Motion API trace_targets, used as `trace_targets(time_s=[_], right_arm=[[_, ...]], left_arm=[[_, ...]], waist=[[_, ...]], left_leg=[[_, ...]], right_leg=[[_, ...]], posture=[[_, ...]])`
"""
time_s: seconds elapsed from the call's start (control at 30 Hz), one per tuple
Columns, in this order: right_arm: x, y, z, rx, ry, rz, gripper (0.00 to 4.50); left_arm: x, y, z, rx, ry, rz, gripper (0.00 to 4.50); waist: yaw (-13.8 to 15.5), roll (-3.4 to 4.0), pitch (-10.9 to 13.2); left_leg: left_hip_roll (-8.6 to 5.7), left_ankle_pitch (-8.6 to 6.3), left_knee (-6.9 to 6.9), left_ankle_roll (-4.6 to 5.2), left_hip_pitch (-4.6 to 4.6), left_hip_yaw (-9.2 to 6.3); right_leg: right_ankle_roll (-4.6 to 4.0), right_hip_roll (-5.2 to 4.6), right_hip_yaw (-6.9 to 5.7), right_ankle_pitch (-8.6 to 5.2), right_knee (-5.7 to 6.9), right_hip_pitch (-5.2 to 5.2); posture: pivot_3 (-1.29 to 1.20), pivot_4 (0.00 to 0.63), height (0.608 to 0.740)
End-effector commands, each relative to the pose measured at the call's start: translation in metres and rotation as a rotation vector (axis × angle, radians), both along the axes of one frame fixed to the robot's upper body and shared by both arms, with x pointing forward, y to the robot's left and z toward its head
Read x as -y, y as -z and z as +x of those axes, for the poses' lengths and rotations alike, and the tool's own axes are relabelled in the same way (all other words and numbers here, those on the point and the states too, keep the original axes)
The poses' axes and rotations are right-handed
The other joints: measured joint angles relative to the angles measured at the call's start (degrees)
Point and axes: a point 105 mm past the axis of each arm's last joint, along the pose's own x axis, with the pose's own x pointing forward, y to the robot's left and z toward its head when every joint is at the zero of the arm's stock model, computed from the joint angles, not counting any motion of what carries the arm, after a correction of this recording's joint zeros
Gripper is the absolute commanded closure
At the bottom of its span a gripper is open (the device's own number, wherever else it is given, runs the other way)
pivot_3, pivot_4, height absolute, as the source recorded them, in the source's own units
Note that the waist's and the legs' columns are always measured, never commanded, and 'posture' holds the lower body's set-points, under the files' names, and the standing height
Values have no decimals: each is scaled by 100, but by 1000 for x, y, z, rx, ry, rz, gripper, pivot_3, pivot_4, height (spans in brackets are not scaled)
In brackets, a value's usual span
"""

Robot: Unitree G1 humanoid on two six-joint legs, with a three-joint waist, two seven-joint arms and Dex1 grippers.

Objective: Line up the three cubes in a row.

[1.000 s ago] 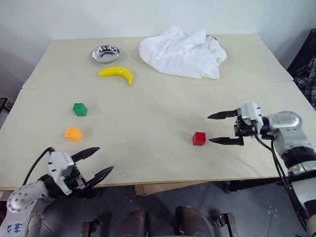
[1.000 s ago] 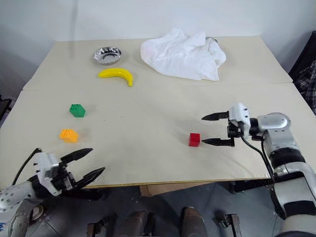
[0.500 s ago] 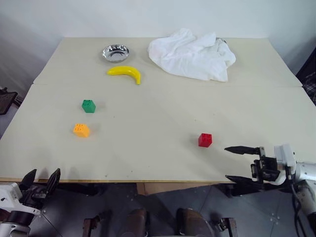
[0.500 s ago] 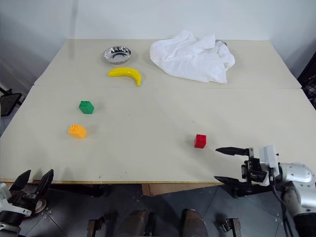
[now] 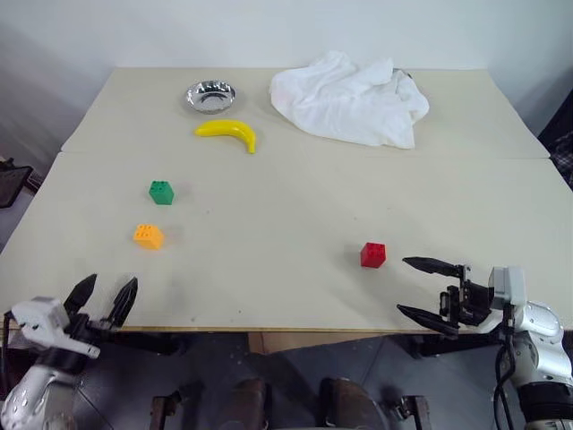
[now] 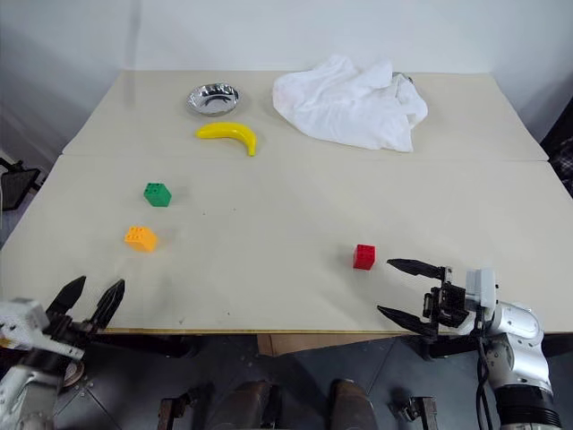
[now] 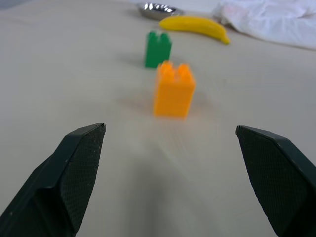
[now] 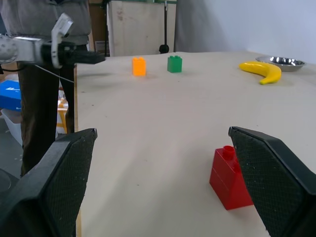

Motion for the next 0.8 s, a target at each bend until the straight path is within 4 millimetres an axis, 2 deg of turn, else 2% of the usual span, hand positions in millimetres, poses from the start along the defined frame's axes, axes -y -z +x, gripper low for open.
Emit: trace_targets(time_s=[0.03, 0.13, 0.23, 0.3, 0.37, 0.43, 0.53, 0.8], right_arm=[[5, -3, -7, 2, -53, -39, 14], [4, -2, -9, -18, -64, -44, 14], [2, -2, -10, -27, -75, -50, 14], [1, -3, -10, -27, -77, -49, 14], [-1, -5, -9, -23, -79, -46, 14], [-4, -7, -8, -18, -86, -42, 14], [-8, -9, -9, -9, -99, -36, 14], [-12, -11, -11, -3, -97, -27, 14]], left_arm=[[6, -20, 25, -25, -22, 50, 0], [9, -45, 53, -69, -30, 70, 0], [4, -63, 76, -198, -89, 88, 0], [9, -87, 94, -262, -88, 100, 0], [12, -98, 112, -355, -115, 108, 0], [14, -101, 127, -431, -137, 87, 0], [19, -94, 139, -563, -141, 129, 0], [18, -93, 159, -630, -168, 114, 0]], waist=[[-9, 0, 0], [-14, -1, 0], [-12, -2, 1], [-8, -5, 2], [6, -10, 6], [-2, -10, 5], [-28, -10, 5], [-43, -29, 17]], left_leg=[[-1, 0, 0, 0, 1, 0], [0, 0, 0, -2, 0, 0], [-1, 6, 1, -10, -9, -1], [-5, 6, 1, -11, -9, 0], [-9, 9, 4, -12, -16, -4], [-17, 11, 6, -11, -15, -3], [-20, 12, 3, -11, -13, -1], [-12, 14, 3, -22, -24, 3]], right_leg=[[1, 0, 0, 1, 6, -1], [2, 2, -2, 1, 26, -12], [2, 4, -2, 1, 45, -29], [2, 4, 1, 1, 77, -36], [2, 4, 1, 1, 90, -45], [3, 3, 2, 1, 97, -47], [4, 7, 4, 2, 112, -56], [5, 21, 4, 1, 115, -79]], posture=[[0, 150, 740], [0, 150, 740], [0, 150, 740], [0, 150, 740], [0, 150, 740], [0, 150, 740], [0, 150, 740], [0, 150, 740]])
